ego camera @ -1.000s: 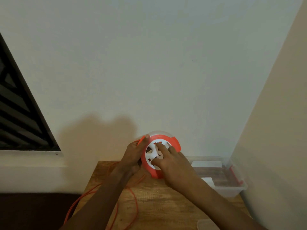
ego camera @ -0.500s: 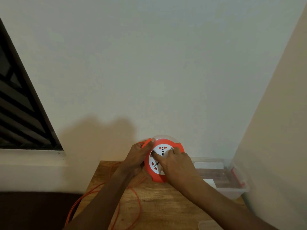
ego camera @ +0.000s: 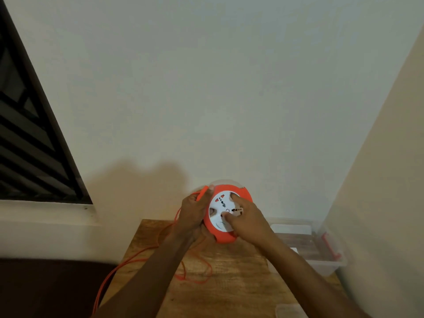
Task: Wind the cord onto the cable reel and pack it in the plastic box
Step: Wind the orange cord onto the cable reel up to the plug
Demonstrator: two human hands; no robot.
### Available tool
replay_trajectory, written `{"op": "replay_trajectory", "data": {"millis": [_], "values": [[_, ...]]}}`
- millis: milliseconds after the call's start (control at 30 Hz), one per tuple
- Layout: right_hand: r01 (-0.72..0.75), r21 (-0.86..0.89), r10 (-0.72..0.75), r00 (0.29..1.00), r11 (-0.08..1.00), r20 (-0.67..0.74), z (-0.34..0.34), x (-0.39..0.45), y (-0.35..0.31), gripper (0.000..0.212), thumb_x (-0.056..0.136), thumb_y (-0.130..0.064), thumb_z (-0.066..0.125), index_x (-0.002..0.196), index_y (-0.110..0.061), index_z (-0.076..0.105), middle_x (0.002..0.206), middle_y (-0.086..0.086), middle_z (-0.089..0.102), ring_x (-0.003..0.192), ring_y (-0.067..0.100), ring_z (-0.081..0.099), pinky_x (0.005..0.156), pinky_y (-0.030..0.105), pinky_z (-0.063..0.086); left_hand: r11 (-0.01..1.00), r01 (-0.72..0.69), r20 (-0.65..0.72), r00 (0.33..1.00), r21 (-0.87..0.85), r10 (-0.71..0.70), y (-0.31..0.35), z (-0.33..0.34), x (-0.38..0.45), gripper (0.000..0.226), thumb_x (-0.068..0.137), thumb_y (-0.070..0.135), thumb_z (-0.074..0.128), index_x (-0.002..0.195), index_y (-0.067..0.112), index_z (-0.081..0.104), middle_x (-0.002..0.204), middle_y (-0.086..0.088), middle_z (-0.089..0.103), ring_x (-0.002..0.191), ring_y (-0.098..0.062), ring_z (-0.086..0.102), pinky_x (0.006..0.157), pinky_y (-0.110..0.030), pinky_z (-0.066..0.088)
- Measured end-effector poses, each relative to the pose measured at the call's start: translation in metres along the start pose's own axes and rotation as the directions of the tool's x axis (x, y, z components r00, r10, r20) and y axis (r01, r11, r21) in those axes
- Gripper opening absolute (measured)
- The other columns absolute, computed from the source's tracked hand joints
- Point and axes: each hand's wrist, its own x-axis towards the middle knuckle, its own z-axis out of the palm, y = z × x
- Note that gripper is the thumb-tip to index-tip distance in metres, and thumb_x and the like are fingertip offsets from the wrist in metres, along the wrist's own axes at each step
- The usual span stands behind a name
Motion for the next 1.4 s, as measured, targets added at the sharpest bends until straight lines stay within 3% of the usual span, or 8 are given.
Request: {"op": "replay_trajectory", "data": {"millis": [133, 267, 333, 533, 667, 933, 1100, 1400], "values": [[-0.253, 0.503, 0.233, 0.967, 0.826, 0.104, 0.003, -0.006, -0.002, 0.067, 0.090, -0.016, 0.062, 0.148, -0.026, 0.032, 0.069, 0.013, 0.071, 0.054, 0.017, 0.060, 0.047, 0.027, 0.047, 0.999, -0.004, -0.045, 0.999, 0.034, 0.006, 0.002, 0.005, -0.001, 0.032, 0.093, 0.044, 0.072, 0.087, 0.013, 0.081, 0.078, -0.004, 0.083, 0.065, -0.016, 0.079, 0.051, -0.023, 0.059], [-0.369, 0.813, 0.355, 0.909, 0.450, 0.216, 0.012, -0.013, -0.011, 0.070, 0.087, -0.005, 0.062, 0.147, -0.021, 0.030, 0.065, 0.013, 0.070, 0.049, 0.013, 0.064, 0.044, 0.024, 0.050, 0.999, 0.015, -0.077, 0.997, 0.050, -0.011, -0.002, 0.015, -0.001, 0.037, 0.091, 0.049, 0.072, 0.084, 0.014, 0.082, 0.083, -0.011, 0.082, 0.074, -0.025, 0.079, 0.067, -0.037, 0.063], [-0.366, 0.819, 0.334, 0.914, 0.442, 0.229, 0.013, -0.018, -0.014, 0.077, 0.085, -0.007, 0.066, 0.148, -0.023, 0.026, 0.071, 0.014, 0.072, 0.054, 0.016, 0.067, 0.046, 0.025, 0.051, 0.998, 0.023, -0.059, 0.998, 0.050, -0.020, -0.005, 0.013, 0.000, 0.036, 0.092, 0.050, 0.071, 0.087, 0.016, 0.082, 0.085, -0.010, 0.083, 0.077, -0.027, 0.080, 0.069, -0.038, 0.063], [0.029, -0.036, -0.034, 0.983, 0.999, -0.179, 0.000, -0.025, 0.001, 0.053, 0.077, -0.032, 0.074, 0.126, -0.021, 0.056, 0.089, -0.006, 0.072, 0.083, 0.014, 0.069, 0.077, 0.033, 0.057, 0.994, 0.099, 0.007, 0.995, -0.053, -0.099, -0.002, 0.001, 0.002, 0.037, 0.095, 0.048, 0.067, 0.097, 0.013, 0.081, 0.095, -0.012, 0.083, 0.081, -0.029, 0.081, 0.064, -0.038, 0.066], [0.431, -0.527, -0.522, 0.852, 0.733, -0.030, -0.005, -0.026, 0.001, 0.021, 0.080, -0.017, 0.067, 0.099, -0.026, 0.069, 0.117, -0.004, 0.066, 0.100, 0.018, 0.064, 0.079, 0.031, 0.054, 0.995, 0.092, 0.067, 0.994, -0.048, -0.089, 0.004, -0.001, 0.003, 0.032, 0.095, 0.044, 0.069, 0.096, 0.015, 0.081, 0.097, -0.011, 0.083, 0.081, -0.028, 0.081, 0.062, -0.033, 0.064], [0.551, -0.783, -0.464, 0.796, 0.288, 0.389, -0.009, -0.020, 0.002, 0.050, 0.080, -0.008, 0.066, 0.124, -0.030, 0.058, 0.156, 0.013, 0.020, 0.129, 0.038, 0.035, 0.085, 0.047, 0.051, 0.998, 0.025, 0.207, 0.978, 0.050, -0.035, 0.004, -0.006, -0.001, 0.035, 0.096, 0.044, 0.067, 0.106, 0.013, 0.079, 0.099, -0.014, 0.082, 0.083, -0.030, 0.080, 0.064, -0.033, 0.063], [0.508, -0.833, -0.410, 0.823, 0.220, 0.394, 0.000, -0.020, 0.006, 0.050, 0.093, -0.021, 0.058, 0.139, -0.031, 0.040, 0.155, 0.024, 0.015, 0.128, 0.046, 0.037, 0.100, 0.054, 0.040, 0.979, -0.040, 0.181, 0.983, 0.202, 0.003, 0.008, -0.006, -0.001, 0.029, 0.094, 0.049, 0.067, 0.095, 0.024, 0.082, 0.090, -0.004, 0.083, 0.078, -0.025, 0.081, 0.063, -0.029, 0.063], [0.344, -0.860, -0.378, 0.905, 0.378, 0.196, -0.001, -0.010, 0.001, 0.080, 0.091, -0.029, 0.058, 0.151, -0.039, 0.005, 0.139, 0.023, 0.046, 0.097, 0.035, 0.065, 0.085, 0.042, 0.052, 0.987, -0.050, 0.156, 0.987, 0.156, 0.025, 0.011, -0.002, 0.003, 0.038, 0.092, 0.054, 0.066, 0.112, 0.023, 0.076, 0.101, -0.001, 0.083, 0.089, -0.027, 0.081, 0.078, -0.043, 0.067]]}}
